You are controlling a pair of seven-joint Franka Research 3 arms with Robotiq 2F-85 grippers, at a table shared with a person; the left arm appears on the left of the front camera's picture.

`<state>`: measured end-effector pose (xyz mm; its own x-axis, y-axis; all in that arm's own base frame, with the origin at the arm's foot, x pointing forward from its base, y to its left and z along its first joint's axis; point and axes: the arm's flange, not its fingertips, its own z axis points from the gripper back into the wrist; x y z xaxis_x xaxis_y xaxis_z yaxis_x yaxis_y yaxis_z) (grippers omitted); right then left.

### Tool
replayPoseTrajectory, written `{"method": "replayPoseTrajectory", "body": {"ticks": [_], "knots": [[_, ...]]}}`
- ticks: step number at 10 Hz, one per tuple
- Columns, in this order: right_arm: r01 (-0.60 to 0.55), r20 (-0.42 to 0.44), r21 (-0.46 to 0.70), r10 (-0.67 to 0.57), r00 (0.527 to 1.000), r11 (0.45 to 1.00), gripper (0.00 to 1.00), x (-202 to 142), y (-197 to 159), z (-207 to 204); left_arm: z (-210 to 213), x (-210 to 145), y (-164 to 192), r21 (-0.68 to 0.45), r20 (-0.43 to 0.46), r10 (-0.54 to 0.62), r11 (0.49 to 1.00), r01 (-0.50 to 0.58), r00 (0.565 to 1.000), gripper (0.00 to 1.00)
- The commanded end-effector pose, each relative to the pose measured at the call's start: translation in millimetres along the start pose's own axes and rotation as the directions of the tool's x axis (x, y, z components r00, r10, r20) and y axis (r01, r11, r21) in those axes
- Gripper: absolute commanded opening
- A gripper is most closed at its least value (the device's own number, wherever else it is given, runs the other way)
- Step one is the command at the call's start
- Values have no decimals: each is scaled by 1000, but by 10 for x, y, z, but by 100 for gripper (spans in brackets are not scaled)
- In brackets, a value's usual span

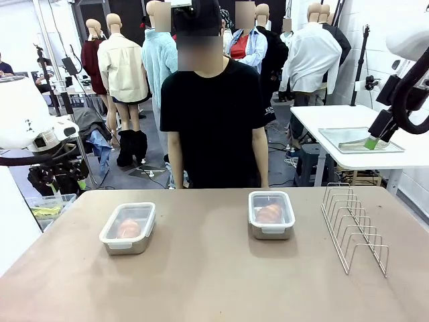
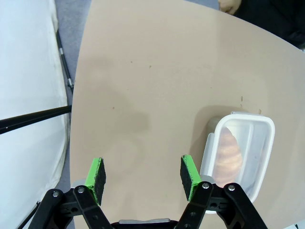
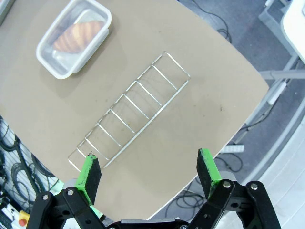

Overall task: Place the bread in airtight containers.
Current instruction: Release when the human grabs the Airtight Container lid.

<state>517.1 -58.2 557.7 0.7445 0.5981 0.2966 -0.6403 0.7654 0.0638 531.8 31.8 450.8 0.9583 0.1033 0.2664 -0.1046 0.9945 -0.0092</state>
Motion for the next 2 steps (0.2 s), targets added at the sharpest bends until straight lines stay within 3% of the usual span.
{"method": "replayPoseTrajectory", "body": {"ticks": [1, 2], "knots": [[0, -7, -1, 0, 1000, 1000, 100, 24, -19, 3, 14, -4, 7, 0, 1, 1, 1000, -1, 1000, 82], [0, -7, -1, 0, 1000, 1000, 100, 24, -19, 3, 14, -4, 7, 0, 1, 1, 1000, -1, 1000, 82]]}}
